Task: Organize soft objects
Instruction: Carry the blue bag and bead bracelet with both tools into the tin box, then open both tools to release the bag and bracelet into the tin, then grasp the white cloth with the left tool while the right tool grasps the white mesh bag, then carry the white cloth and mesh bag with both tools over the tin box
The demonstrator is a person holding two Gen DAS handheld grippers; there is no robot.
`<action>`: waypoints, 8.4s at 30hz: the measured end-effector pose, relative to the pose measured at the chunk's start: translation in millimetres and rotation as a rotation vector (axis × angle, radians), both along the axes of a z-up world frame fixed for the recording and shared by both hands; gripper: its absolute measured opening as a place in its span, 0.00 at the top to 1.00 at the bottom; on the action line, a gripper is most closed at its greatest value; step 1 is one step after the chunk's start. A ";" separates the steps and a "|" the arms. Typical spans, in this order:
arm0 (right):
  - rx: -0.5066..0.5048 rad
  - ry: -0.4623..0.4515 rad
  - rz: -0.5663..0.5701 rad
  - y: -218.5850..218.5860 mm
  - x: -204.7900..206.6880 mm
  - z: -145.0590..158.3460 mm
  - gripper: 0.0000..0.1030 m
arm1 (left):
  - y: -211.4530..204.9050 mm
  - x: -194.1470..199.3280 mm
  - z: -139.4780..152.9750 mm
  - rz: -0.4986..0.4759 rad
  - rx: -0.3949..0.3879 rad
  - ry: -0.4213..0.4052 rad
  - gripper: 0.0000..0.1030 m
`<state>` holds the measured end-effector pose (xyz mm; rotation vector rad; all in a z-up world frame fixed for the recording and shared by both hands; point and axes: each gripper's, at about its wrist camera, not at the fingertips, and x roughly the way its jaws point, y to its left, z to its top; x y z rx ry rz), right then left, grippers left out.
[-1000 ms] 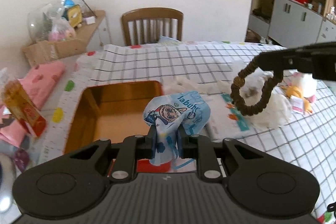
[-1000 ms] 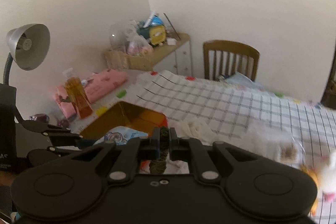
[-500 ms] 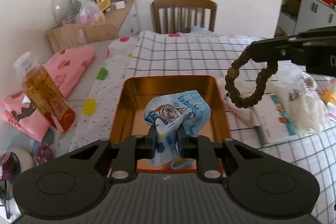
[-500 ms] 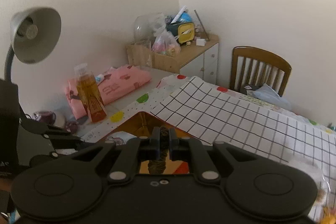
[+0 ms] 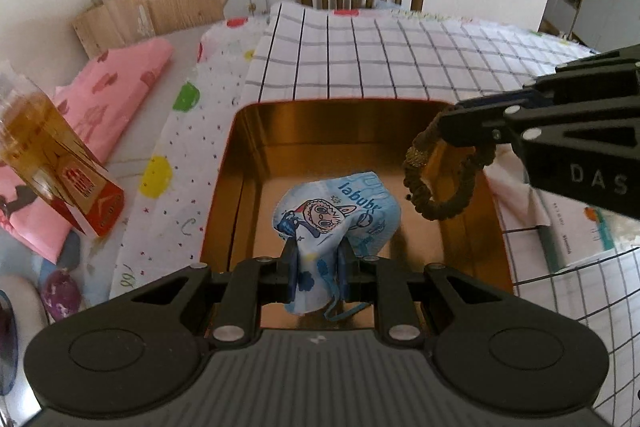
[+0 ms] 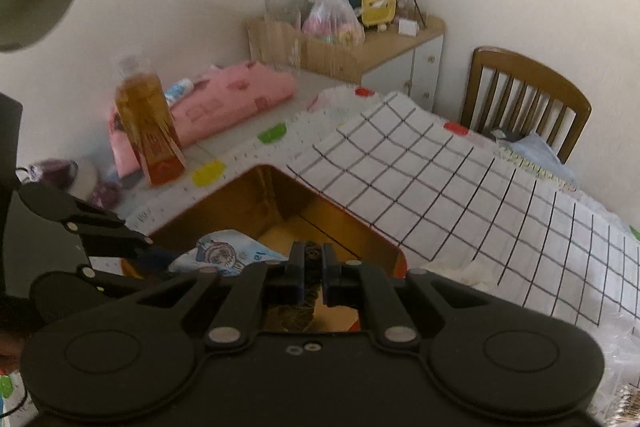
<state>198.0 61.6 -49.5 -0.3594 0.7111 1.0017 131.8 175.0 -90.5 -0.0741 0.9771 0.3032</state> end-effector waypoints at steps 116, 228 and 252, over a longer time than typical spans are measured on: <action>0.089 0.042 -0.452 -288.8 -1.2 -15.8 0.01 | -176.9 62.0 28.7 -0.207 -0.107 -0.264 0.02; 0.247 -0.064 -0.142 -171.0 -24.8 108.2 0.90 | -40.5 6.2 173.5 -0.039 -0.142 -0.316 0.93; 0.019 0.059 0.004 -24.9 -4.5 37.8 0.90 | 30.3 3.0 83.0 0.112 -0.219 -0.152 0.93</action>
